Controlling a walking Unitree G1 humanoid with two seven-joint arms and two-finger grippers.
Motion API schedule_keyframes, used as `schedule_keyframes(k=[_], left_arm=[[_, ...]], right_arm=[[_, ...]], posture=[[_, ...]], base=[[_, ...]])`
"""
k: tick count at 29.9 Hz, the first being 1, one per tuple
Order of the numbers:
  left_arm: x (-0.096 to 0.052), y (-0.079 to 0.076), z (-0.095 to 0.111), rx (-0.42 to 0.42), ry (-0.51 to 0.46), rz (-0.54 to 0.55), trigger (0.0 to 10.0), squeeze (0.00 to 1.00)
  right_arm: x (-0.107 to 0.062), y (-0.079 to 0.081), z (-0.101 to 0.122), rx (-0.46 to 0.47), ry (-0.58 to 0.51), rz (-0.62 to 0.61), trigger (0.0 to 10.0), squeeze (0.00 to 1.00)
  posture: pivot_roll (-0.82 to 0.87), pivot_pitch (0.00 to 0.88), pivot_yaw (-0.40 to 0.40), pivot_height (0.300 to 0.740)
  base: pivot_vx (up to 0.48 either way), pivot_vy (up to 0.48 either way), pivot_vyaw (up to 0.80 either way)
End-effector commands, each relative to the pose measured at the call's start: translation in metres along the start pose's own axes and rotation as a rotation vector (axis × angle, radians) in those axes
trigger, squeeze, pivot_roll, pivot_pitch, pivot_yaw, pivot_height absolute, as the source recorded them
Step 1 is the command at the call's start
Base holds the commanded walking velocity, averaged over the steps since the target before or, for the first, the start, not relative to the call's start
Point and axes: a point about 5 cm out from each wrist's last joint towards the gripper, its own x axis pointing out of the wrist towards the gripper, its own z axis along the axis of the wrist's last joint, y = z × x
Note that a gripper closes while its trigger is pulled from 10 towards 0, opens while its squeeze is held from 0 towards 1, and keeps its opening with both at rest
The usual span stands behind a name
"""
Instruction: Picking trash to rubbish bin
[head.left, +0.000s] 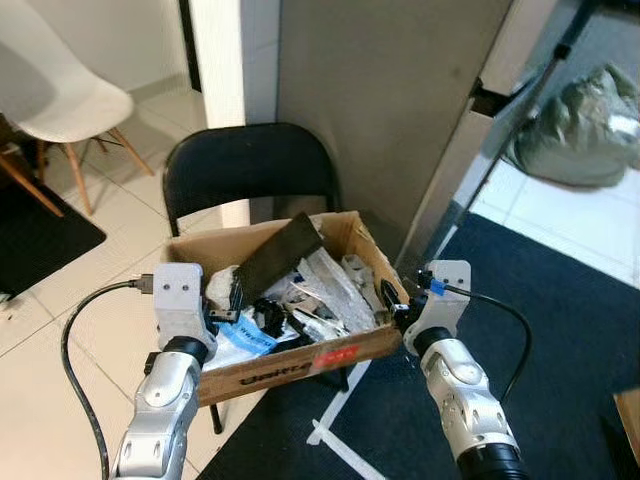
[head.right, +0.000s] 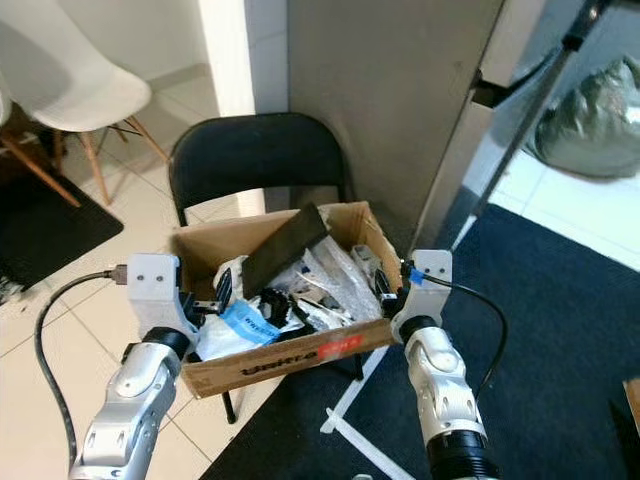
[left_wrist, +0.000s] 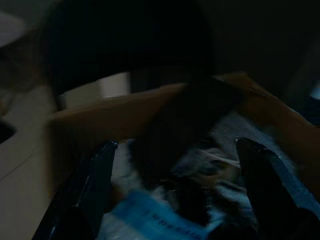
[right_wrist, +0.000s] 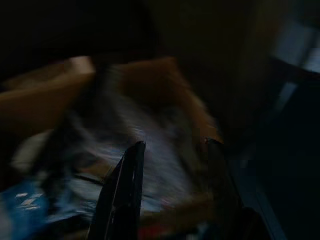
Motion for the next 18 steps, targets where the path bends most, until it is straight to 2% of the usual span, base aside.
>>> schedule_keyframes(k=[1, 18], left_arm=[[0.0000, -0.0041, -0.0024, 0.025, 0.010, -0.019, 10.0, 0.00], [0.0014, -0.0070, -0.0027, 0.028, 0.019, -0.024, 10.0, 0.00]], right_arm=[[-0.0054, -0.0080, -0.0057, 0.003, 0.016, -0.038, 10.0, 0.00], [-0.0085, -0.0125, -0.0079, -0.011, 0.027, -0.080, 10.0, 0.00]], posture=[[0.04, 0.132, -0.054, 0.740], [0.03, 0.140, -0.047, 0.740]], base=[[0.000, 0.000, -0.80], [0.000, 0.000, -0.80]])
